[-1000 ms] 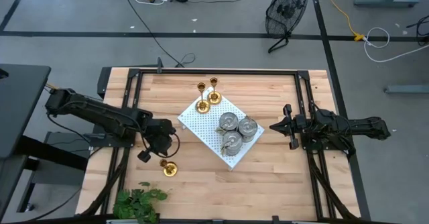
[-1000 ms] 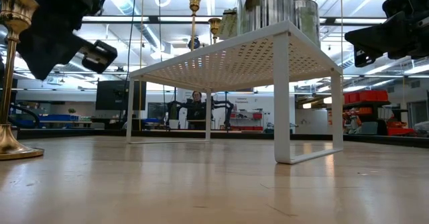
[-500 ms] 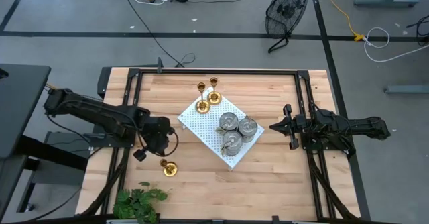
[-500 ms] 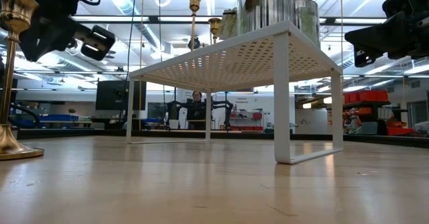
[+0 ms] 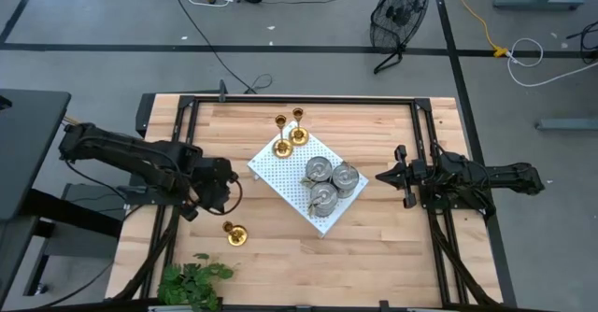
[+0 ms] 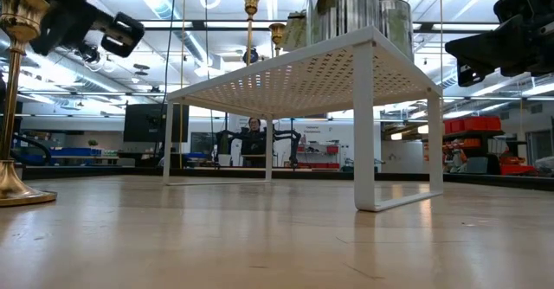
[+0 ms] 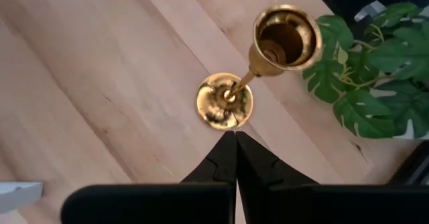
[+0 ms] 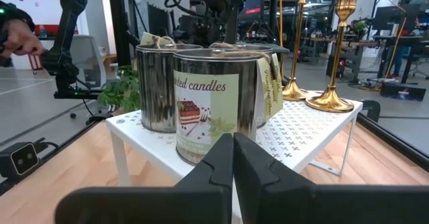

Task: Pick & Place candle stick holders
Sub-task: Put the gold candle holder on the shelf align with the other gold metal candle holder

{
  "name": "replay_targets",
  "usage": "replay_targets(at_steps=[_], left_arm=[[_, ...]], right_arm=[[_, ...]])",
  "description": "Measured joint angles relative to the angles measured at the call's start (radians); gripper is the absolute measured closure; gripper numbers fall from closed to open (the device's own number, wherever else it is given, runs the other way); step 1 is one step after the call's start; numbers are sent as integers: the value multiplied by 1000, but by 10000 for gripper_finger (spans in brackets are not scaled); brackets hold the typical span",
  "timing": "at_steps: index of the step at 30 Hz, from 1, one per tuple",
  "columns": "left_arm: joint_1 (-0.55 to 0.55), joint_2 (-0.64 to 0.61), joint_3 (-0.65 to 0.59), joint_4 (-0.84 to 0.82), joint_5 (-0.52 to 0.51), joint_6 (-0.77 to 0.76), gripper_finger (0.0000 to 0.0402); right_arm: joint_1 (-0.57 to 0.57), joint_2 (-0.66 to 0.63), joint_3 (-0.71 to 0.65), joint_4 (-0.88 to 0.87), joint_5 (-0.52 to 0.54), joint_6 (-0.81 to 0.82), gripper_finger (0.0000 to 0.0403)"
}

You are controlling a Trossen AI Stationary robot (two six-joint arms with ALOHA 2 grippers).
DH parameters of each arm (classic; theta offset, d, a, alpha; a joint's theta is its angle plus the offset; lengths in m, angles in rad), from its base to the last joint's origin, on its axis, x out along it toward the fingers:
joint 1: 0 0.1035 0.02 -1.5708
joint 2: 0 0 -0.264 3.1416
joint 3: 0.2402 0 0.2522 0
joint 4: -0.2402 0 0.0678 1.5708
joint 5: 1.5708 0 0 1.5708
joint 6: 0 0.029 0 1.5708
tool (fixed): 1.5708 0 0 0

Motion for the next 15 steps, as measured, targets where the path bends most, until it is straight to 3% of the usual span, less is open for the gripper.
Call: replay_targets(at_steps=[8,15], left_arm=[[0,-4,126,-84,-6,-5,397],[0,-4,219,-88,-5,-97,397]], right_arm=[[0,0,0,0,0,0,387],[0,0,0,0,0,0,387]])
